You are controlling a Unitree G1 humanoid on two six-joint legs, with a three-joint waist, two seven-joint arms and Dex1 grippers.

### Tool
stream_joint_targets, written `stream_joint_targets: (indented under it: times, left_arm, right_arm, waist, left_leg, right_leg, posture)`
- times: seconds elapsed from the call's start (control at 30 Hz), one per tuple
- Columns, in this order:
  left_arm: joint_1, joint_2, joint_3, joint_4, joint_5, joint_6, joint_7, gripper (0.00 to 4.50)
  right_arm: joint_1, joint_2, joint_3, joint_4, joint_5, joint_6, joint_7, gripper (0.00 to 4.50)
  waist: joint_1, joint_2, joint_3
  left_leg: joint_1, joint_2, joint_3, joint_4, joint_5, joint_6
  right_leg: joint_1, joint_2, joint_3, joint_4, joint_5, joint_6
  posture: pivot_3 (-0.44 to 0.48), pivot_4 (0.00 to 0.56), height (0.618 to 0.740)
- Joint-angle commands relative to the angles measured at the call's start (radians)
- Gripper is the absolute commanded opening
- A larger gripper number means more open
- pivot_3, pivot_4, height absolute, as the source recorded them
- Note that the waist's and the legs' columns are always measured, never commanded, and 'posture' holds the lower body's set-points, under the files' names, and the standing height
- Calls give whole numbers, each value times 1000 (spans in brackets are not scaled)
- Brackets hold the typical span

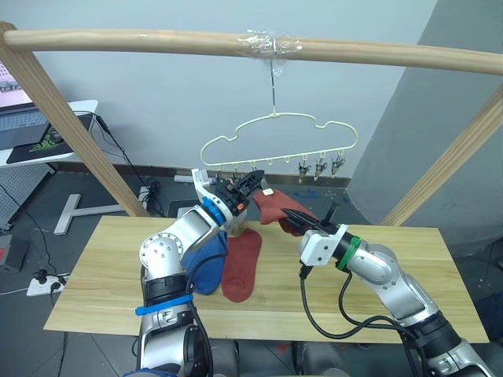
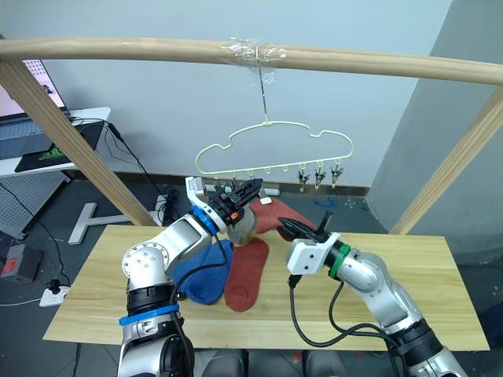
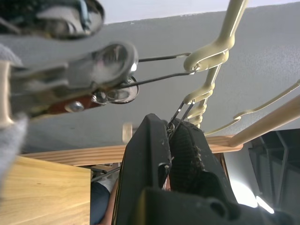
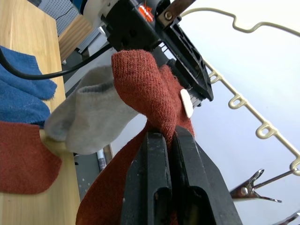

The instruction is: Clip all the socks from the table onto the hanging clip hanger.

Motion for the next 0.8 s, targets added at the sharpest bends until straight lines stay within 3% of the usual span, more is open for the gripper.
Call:
stream_joint_targets:
  times: [0.03, 0.07, 0.33, 0.43, 0.5, 0.53, 0.57, 0.63, 0.8]
  left_arm:
    - [24, 26, -44, -42, 67, -58, -47, 112]
    - [28, 25, -39, -41, 60, -64, -49, 825]
    - [33, 33, -23, -59, 0, -34, -40, 3483]
    - [63, 83, -1, -128, -72, 23, -24, 4435]
    - [109, 163, -39, -201, -54, 69, -51, 4476]
    - [154, 220, -85, -267, 15, 56, -71, 4476]
    - [184, 258, -118, -309, 65, 40, -83, 4500]
    - [230, 310, -164, -378, 123, 5, -108, 4500]
    - [328, 452, -285, -573, 221, -66, -264, 4500]
  right_arm:
    - [-19, 10, -17, -6, 1, -4, -7, 43]
    - [-20, 12, -15, -2, 2, -2, -4, 0]
    - [-18, 25, -13, 8, 5, 2, 3, 0]
    - [-28, 30, -21, 29, 17, 13, 6, 0]
    - [-30, 31, -21, 41, 31, 17, 15, 0]
    - [-34, 38, -25, 51, 49, 26, 19, 0]
    - [-37, 43, -28, 58, 62, 32, 22, 490]
    - [-40, 52, -32, 66, 88, 44, 34, 957]
    - [-26, 67, -39, 56, 140, 106, 76, 2753]
  waist:
    - [0, 0, 0]
    - [0, 0, 0]
    - [9, -4, 3]
    - [13, -4, 4]
    - [12, -4, 4]
    - [12, -4, 4]
    - [13, -4, 5]
    - [20, -3, 6]
    - [42, -5, 9]
  left_leg:
    - [0, 0, 0, 0, 0, 0]
    - [0, 0, 0, 0, 0, 0]
    - [-3, 0, 0, 0, 0, 0]
    - [-4, 0, 0, 0, 0, 0]
    - [-4, 0, 0, 0, 0, 0]
    - [-3, 0, 0, -1, 0, 0]
    - [-3, 0, 0, -1, 0, 0]
    - [-3, 0, 0, -2, 0, 0]
    - [-4, 0, -1, -2, 0, 0]
  right_leg:
    - [0, 0, 0, 0, 0, 0]
    - [0, 0, 0, 0, 0, 0]
    - [-2, 0, 0, 0, 1, -1]
    - [-3, 0, 0, 0, 1, -1]
    - [-4, 0, 0, 0, 1, -1]
    - [-4, 0, 0, 0, 1, -2]
    - [-3, 0, 0, 0, 1, -2]
    - [-4, 0, 0, 0, 1, -2]
    - [-4, -1, -1, 0, 0, -3]
  posture:
    - [94, 155, 740]
    - [94, 155, 740]
    - [105, 148, 740]
    - [105, 148, 740]
    - [111, 148, 740]
    - [111, 148, 740]
    - [111, 148, 740]
    - [132, 148, 740]
    - [151, 146, 740]
